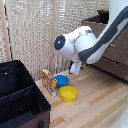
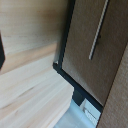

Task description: Kindly move your gripper toward the top drawer's handle. With caution, hold the handle robustly using your gripper and pull open the top drawer. Let the handle go. Relocate your gripper to the bowl placed in the background. Gently hold the bowl using your gripper. Bring the gripper and the bowl to the ajar drawer. Softly release the bowl into it.

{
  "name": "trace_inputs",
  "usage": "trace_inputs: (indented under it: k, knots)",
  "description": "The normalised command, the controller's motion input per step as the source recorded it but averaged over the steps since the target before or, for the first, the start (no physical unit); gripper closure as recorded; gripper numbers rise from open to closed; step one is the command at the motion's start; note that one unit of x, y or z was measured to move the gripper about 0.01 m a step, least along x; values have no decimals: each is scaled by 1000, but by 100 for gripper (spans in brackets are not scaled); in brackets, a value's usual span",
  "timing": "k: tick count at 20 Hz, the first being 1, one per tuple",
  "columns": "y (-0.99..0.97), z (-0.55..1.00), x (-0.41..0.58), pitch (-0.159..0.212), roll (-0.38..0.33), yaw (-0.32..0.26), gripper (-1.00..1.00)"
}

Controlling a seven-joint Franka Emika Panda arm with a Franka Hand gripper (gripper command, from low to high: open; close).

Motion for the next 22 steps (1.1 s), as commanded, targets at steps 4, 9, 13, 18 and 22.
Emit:
trace_inputs:
  k: [4,9,13,18,22]
  knots:
    - [97,188,156,0,225,-250,-100]
    - [121,145,37,0,274,-269,-100]
    - [123,140,32,0,278,-269,-100]
    - [123,139,41,0,278,-266,-100]
    - [119,106,114,-1,269,-247,-100]
